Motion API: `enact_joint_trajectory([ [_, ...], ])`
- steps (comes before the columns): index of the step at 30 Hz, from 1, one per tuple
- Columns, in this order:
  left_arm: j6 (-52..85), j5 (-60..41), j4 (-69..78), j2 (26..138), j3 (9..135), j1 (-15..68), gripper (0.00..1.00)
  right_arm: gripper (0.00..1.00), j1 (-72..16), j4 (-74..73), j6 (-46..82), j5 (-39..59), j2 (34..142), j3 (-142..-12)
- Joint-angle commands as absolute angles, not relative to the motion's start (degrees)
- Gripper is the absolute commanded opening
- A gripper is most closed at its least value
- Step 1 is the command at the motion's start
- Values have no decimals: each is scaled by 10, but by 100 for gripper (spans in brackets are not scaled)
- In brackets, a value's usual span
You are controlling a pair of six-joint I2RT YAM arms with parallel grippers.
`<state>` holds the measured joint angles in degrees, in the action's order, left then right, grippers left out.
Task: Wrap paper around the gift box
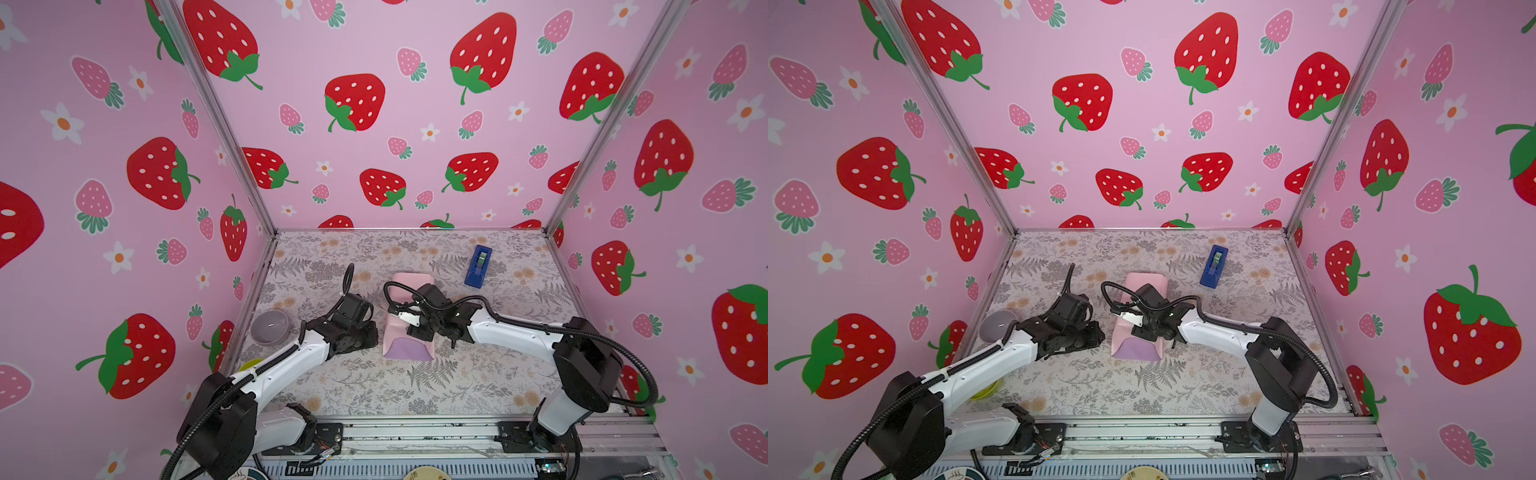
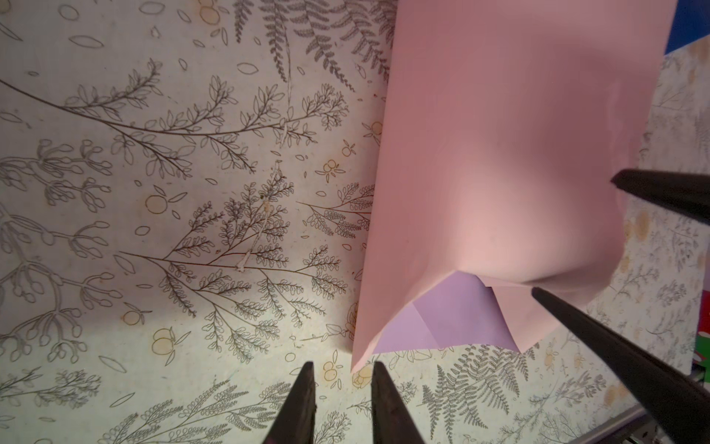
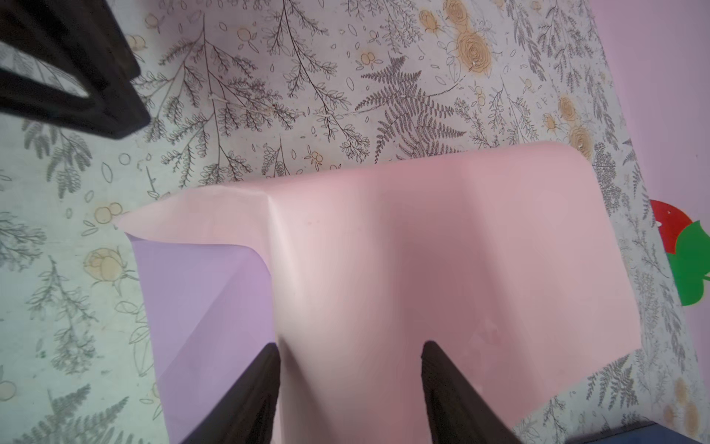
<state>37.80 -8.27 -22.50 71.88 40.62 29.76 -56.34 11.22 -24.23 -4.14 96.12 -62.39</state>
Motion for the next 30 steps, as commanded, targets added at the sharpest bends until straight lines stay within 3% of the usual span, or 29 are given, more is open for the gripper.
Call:
enact_joint_trajectory([
  [1, 383, -149, -190, 743, 398, 286, 27, 60, -562, 123, -296, -60, 977, -637],
  [13, 402, -213, -111, 832, 426, 284, 17, 49, -563, 116, -299, -62, 989, -628],
  [30, 455, -237, -23, 864, 404, 286, 14, 48, -563, 113, -292, -50, 983, -629],
])
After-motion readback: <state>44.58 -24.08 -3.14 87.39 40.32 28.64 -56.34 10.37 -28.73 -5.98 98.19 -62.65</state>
